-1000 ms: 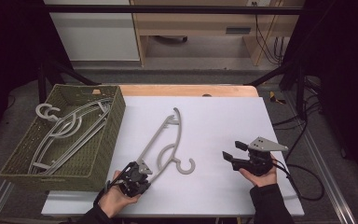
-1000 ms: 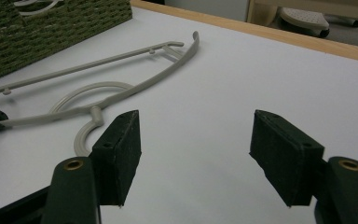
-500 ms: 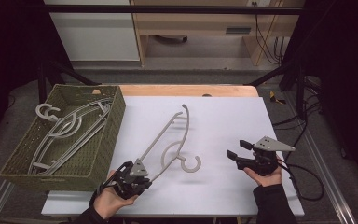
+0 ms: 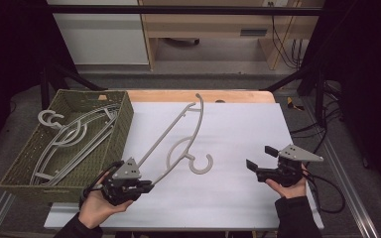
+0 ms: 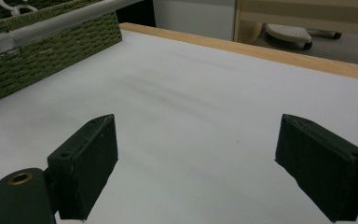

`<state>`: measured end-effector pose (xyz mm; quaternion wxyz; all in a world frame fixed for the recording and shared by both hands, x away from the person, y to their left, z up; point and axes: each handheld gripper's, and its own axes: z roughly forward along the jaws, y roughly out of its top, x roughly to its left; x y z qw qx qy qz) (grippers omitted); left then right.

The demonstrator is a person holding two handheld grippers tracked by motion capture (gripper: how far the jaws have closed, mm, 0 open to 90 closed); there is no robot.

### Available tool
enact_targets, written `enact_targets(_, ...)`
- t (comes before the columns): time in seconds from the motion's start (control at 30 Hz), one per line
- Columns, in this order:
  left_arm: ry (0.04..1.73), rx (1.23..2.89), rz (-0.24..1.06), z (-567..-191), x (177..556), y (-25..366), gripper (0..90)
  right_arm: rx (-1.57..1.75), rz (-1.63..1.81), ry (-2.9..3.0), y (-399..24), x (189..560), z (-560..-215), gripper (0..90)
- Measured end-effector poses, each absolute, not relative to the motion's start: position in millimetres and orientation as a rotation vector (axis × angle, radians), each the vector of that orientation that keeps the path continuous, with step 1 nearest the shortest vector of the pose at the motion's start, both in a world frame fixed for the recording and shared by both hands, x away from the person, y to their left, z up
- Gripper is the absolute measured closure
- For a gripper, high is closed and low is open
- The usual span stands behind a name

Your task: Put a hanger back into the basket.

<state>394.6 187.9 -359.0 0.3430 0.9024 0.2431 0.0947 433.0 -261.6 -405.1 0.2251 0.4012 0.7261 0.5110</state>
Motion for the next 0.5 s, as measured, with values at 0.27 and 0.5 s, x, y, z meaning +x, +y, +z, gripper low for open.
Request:
enact_targets(0.27, 0.600, 2.332, 0.249, -324.7, 403.8, 204.2, 82.8, 1.103, 1.408, 1.992, -265.4, 430.8, -401.9, 7.8)
enact_targets(0.5, 0.538, 2.354, 0.239, -306.9, 412.7, 222.0, 82.8, 1.116, 1.407, 1.983, -267.2, 430.2, -400.5, 7.1)
